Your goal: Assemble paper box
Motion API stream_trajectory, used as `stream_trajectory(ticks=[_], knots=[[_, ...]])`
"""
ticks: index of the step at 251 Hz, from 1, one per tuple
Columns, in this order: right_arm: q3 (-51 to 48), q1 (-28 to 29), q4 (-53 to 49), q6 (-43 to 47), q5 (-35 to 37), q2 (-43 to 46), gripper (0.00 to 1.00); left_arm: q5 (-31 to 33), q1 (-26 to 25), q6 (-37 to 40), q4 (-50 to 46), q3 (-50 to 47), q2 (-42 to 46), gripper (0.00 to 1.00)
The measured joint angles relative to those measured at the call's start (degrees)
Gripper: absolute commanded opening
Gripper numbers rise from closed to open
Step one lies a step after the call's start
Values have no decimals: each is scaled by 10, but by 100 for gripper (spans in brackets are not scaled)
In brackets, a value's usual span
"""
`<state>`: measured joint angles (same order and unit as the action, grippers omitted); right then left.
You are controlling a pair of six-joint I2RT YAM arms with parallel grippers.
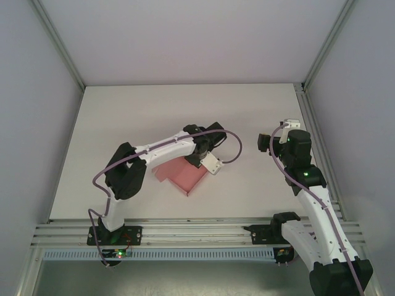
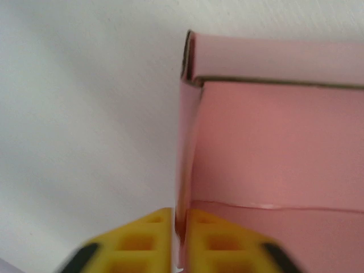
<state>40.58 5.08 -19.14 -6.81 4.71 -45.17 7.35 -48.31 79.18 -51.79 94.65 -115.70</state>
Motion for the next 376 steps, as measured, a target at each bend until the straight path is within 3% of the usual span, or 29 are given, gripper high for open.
stream_trajectory(ticks=[9,13,17,67,101,136,161,190,210,228,258,304,361,376], knots=[[0,0,0,2,0,-1,98,0,-2,1,-2,3,0,68],[0,0,0,5,-1,-3,98,0,-3,1,-3,4,0,94],[0,0,0,7,-2,-4,98,0,-4,1,-5,5,0,100],[6,0,10,51,-78,-51,98,-49,-7,-25,-24,23,22,100],[14,-1,56,119,-197,-113,98,-120,-8,-86,14,1,126,100],[59,0,45,302,-366,-200,98,-104,2,-310,168,-45,265,100],[126,15,-22,438,-445,-270,98,-55,46,-501,254,-95,335,100],[255,65,-130,578,-477,-374,98,9,142,-719,264,-145,366,100],[348,110,-197,648,-476,-451,94,36,212,-827,265,-211,392,100],[418,145,-243,690,-469,-522,90,69,245,-894,253,-283,431,100],[515,182,-308,731,-454,-629,79,83,253,-963,234,-368,508,100],[618,207,-378,763,-433,-729,61,94,256,-1019,221,-401,578,100],[685,224,-435,786,-429,-779,0,94,256,-1028,209,-403,580,100],[685,224,-454,793,-433,-779,0,88,256,-1028,206,-399,575,100]])
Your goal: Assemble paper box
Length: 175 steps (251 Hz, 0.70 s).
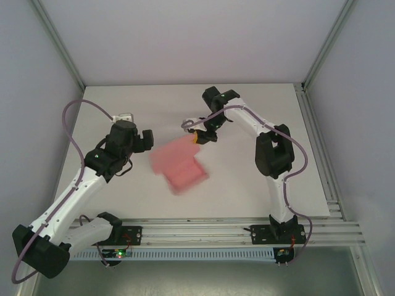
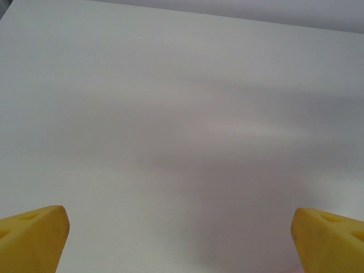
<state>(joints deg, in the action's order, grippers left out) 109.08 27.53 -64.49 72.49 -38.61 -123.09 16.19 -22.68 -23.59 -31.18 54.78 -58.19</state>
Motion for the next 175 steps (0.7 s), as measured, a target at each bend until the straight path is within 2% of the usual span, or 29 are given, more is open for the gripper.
stream_trajectory(ticks=[39,79,126,151,175], knots=[[-12,-8,-3,9,-9,11,0,-41,3,3,12,9,-6,100],[-143,-44,38,5,-2,108,0,-107,6,28,25,20,-22,100],[-259,-124,71,-5,-11,236,0,-298,38,141,56,23,-65,100],[-295,-162,78,-2,-15,267,0,-405,42,219,68,17,-105,100],[-310,-169,73,14,-20,270,0,-491,42,285,76,21,-170,100]])
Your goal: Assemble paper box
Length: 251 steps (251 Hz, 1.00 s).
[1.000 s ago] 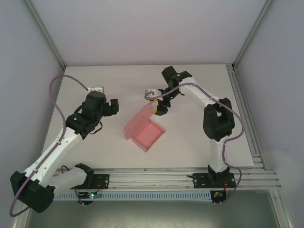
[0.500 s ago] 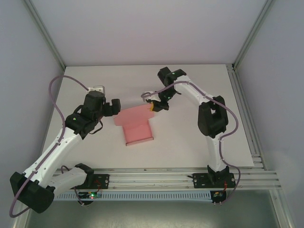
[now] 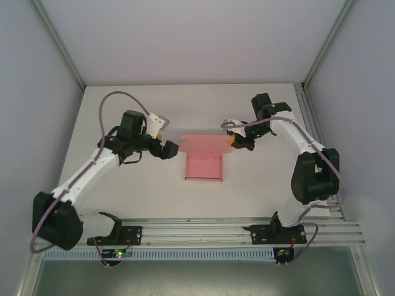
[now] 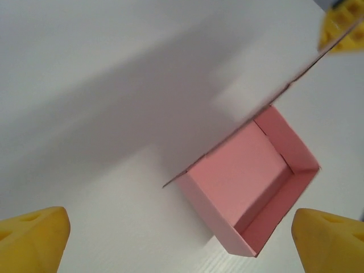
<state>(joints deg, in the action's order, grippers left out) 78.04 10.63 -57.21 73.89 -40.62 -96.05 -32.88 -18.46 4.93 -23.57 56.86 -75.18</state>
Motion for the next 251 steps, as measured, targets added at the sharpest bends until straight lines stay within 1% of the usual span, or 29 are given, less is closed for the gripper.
stream_trajectory(ticks=[25,45,55,74,83,126,134,146,159,179,197,211,222,251], knots=[[-2,0,-9,15,-17,0,0,-58,0,51,-5,33,-81,92],[-2,0,-6,13,-23,0,0,-110,1,102,-25,83,-136,79],[-2,0,-1,11,-24,0,0,-133,1,127,-35,103,-153,77],[-2,0,4,7,-24,0,0,-158,-2,158,-46,123,-165,65],[-2,0,4,6,-24,0,0,-162,-3,168,-49,126,-166,64],[3,0,5,-3,-23,0,0,-158,-10,189,-63,126,-166,60],[5,0,5,-5,-23,-1,0,-153,-11,189,-63,125,-165,58],[7,0,5,-7,-23,-1,0,-141,-11,189,-65,122,-164,52],[9,0,5,-10,-23,-1,0,-124,-11,188,-68,121,-164,43],[10,0,5,-17,-23,-1,0,-96,-11,185,-73,121,-163,35],[10,0,5,-20,-19,-2,0,-73,-11,179,-75,121,-163,23],[10,0,5,-22,-18,-2,0,-60,-12,173,-75,121,-163,18],[10,0,5,-25,-16,-5,0,-53,-15,172,-75,121,-163,17],[12,-4,10,-43,-5,-10,0,-29,-33,170,-78,122,-163,0]])
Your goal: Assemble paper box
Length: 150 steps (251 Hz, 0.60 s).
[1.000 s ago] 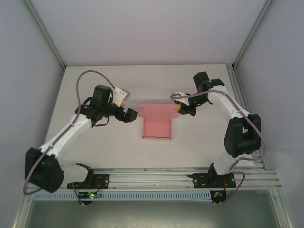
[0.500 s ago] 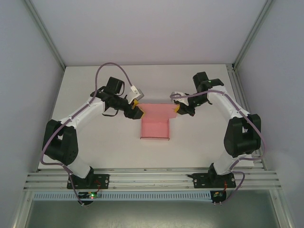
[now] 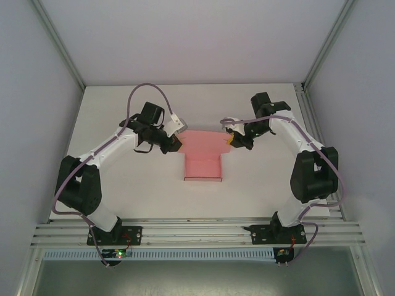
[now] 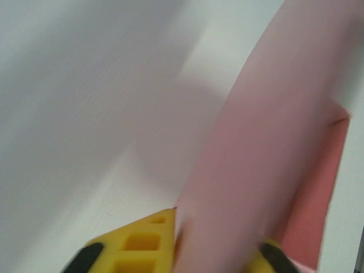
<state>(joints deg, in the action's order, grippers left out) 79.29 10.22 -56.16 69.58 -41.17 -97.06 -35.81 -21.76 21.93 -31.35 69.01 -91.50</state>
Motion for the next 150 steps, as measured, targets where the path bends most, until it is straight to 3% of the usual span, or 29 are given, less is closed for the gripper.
stream_trajectory(ticks=[25,59,106,123,150], knots=[[0,-6,19,-34,15,-1,0,26,-22,-11,3,3,0,0],[-36,2,131,-173,80,18,0,121,-57,-77,24,22,-14,0],[-99,68,306,-475,313,66,0,333,-125,-237,79,72,-60,0],[-118,107,350,-557,405,83,0,424,-145,-289,89,101,-87,0],[-140,156,394,-664,493,93,0,544,-155,-362,97,167,-145,0]])
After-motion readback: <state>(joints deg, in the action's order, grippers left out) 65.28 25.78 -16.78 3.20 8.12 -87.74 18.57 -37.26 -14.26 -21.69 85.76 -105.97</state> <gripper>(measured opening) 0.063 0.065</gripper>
